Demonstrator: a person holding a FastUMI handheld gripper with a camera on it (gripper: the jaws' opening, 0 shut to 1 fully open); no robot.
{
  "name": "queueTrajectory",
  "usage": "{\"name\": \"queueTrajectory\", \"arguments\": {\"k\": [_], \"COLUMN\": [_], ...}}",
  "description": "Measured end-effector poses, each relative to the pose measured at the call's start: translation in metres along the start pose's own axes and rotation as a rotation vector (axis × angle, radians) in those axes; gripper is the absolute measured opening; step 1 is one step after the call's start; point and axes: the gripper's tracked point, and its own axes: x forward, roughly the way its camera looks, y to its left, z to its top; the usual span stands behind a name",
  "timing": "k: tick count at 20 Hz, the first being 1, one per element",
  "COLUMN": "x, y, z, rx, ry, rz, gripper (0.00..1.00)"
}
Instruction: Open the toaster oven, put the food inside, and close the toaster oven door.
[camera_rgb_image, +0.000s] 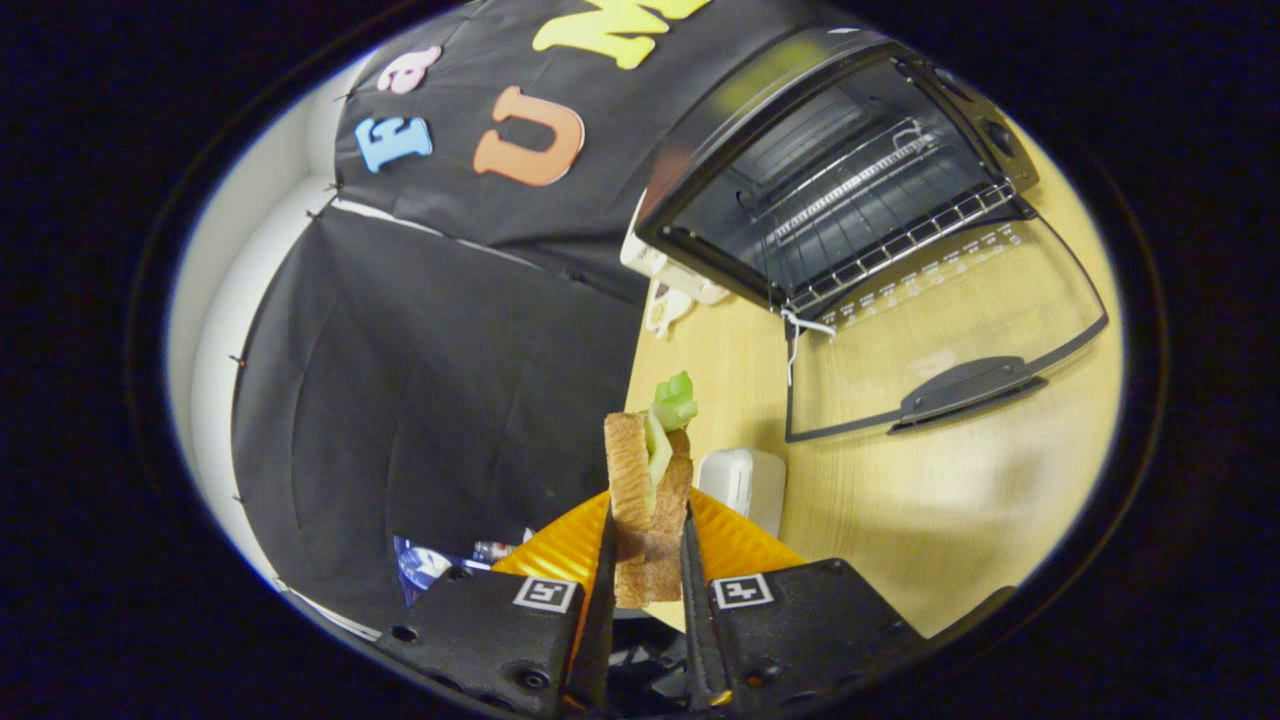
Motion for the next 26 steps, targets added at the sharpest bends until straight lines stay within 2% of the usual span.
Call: {"name": "queueTrajectory", "arguments": {"k": [5,9,13,16,18,26], "x": [-0.008,-0.019,-0.036,-0.038,-0.033,0.002], "y": [-0.022,-0.055,-0.074,-0.097,-0.111,-0.125], "z": [0.048,0.084,0.116,0.137,0.146,0.176], "rx": [0.125,0.232,0.365,0.383,0.396,0.429], "ry": [-0.228,-0.396,-0.597,-0.724,-0.758,-0.771], "rz": [0.02,-0.004,0.02,-0.039,-0.083,-0.077], "gripper": [0.36,0.36,0.36,0.36,0.36,0.36]}}
